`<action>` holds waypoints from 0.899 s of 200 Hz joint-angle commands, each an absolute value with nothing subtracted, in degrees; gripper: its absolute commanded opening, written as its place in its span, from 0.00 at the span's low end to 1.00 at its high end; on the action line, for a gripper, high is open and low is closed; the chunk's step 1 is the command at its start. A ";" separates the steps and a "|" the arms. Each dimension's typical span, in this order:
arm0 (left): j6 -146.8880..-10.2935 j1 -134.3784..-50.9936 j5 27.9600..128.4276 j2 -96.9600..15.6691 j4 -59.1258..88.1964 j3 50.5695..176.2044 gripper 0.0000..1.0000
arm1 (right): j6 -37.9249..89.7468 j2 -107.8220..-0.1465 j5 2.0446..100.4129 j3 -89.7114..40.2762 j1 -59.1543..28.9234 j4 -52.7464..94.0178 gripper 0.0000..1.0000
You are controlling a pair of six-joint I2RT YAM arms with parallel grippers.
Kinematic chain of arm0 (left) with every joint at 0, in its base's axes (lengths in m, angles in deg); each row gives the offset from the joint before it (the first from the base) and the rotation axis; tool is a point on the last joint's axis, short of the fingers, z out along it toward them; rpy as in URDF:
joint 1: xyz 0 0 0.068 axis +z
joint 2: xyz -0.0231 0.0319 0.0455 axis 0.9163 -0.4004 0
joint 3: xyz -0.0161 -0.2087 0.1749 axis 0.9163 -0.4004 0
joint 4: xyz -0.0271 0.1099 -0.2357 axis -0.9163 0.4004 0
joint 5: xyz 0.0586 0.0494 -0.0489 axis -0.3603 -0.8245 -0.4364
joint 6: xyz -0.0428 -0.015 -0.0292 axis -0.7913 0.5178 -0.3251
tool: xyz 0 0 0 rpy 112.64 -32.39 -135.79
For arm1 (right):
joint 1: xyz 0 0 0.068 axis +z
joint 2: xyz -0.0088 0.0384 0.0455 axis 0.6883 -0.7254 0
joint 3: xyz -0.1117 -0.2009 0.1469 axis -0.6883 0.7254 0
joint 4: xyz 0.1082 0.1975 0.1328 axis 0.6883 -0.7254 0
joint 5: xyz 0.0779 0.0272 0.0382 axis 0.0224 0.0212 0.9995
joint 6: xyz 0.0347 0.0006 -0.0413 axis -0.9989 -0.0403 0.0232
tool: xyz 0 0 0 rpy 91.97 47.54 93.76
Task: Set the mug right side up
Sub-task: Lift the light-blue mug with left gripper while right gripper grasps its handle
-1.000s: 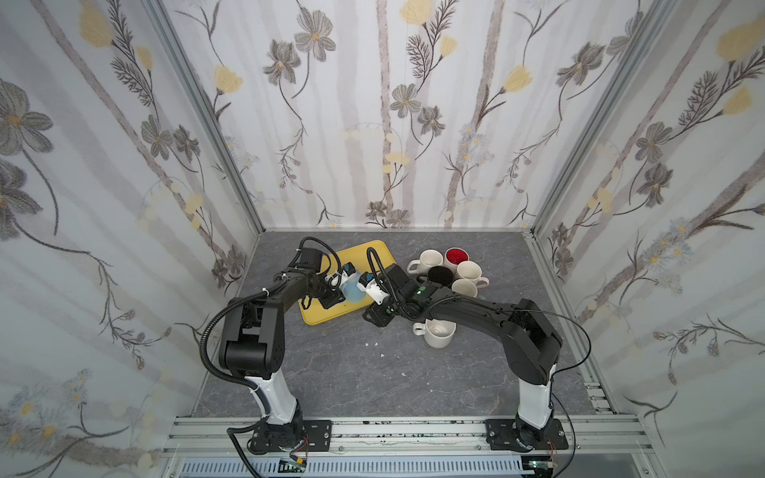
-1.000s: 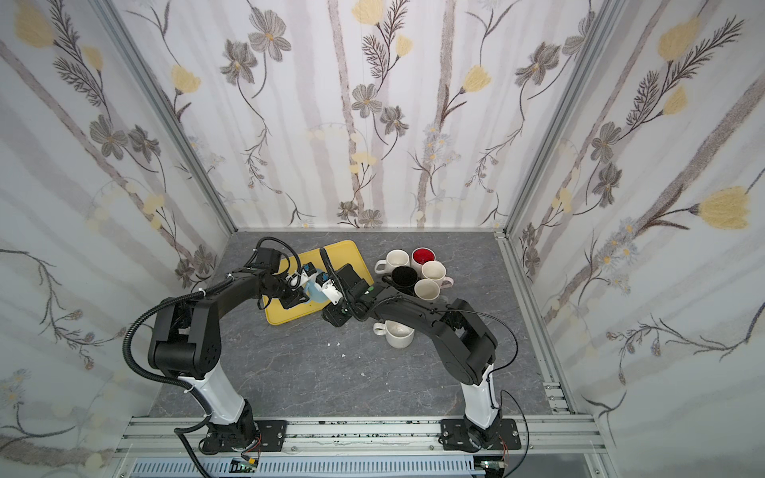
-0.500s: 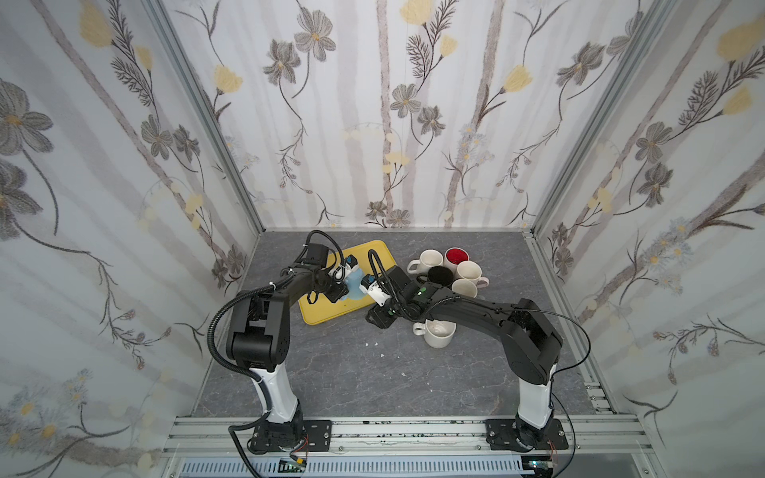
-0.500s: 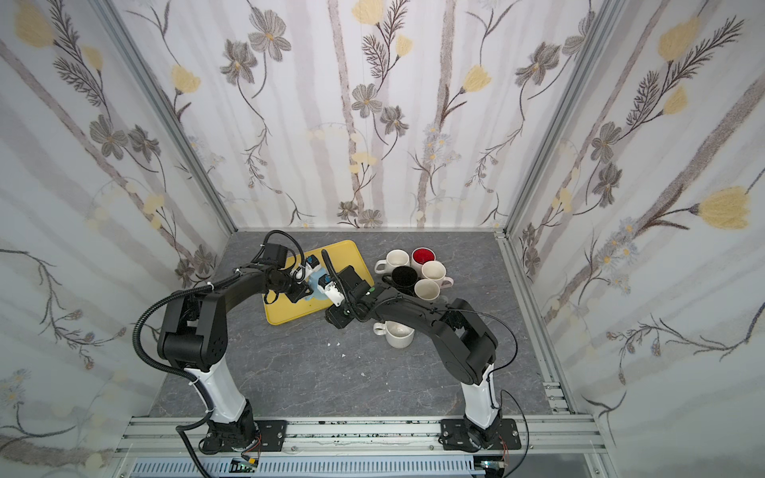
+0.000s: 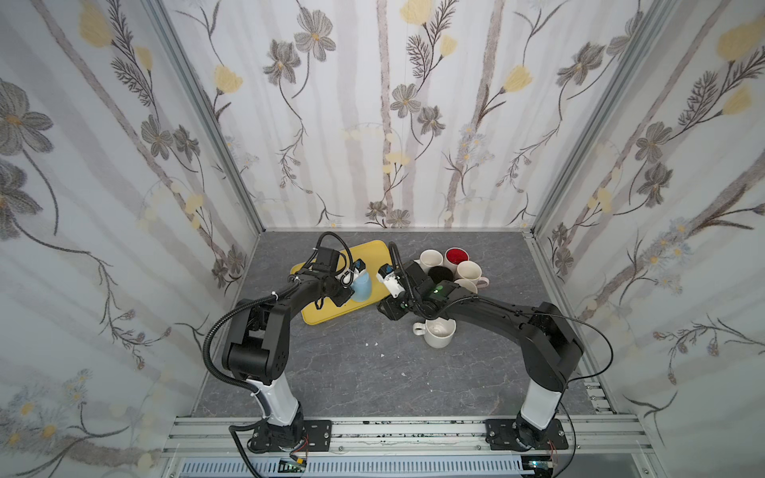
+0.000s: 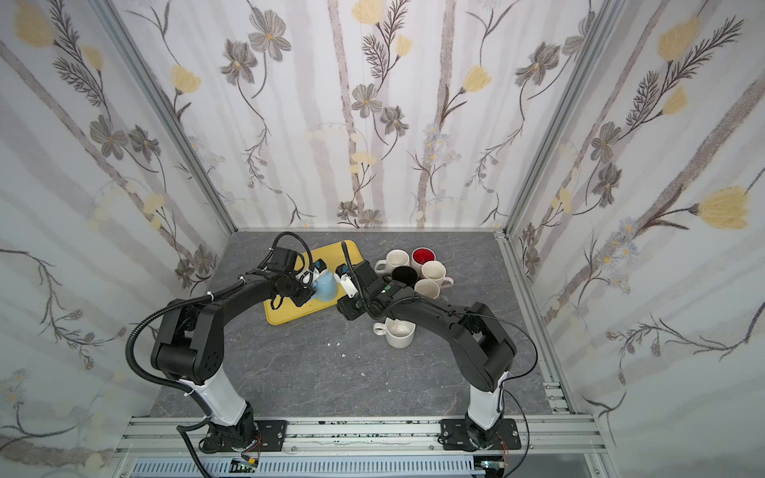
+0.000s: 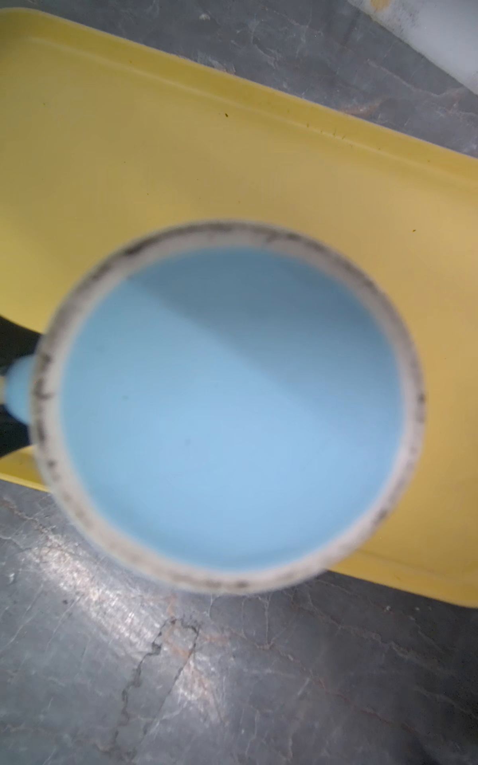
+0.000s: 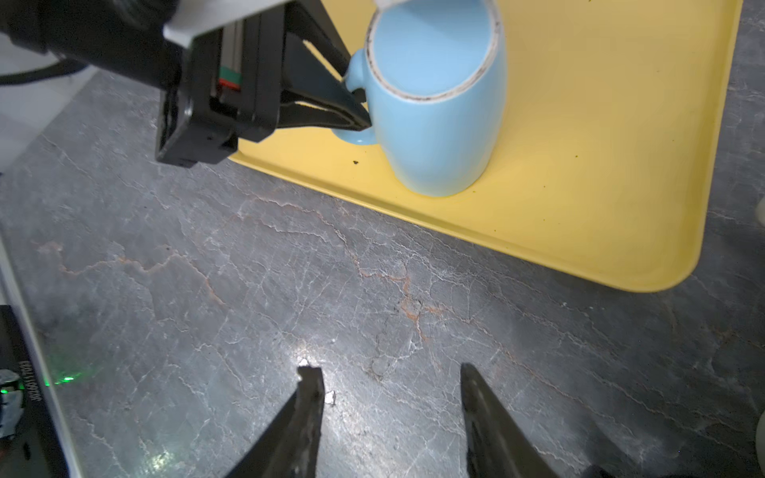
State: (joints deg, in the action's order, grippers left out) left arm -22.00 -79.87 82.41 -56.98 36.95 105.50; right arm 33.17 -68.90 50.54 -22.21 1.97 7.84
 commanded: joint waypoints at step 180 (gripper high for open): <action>-91.09 -81.75 113.80 -30.85 -32.73 86.05 0.00 | 9.46 -42.56 62.35 2.60 -3.57 56.96 0.51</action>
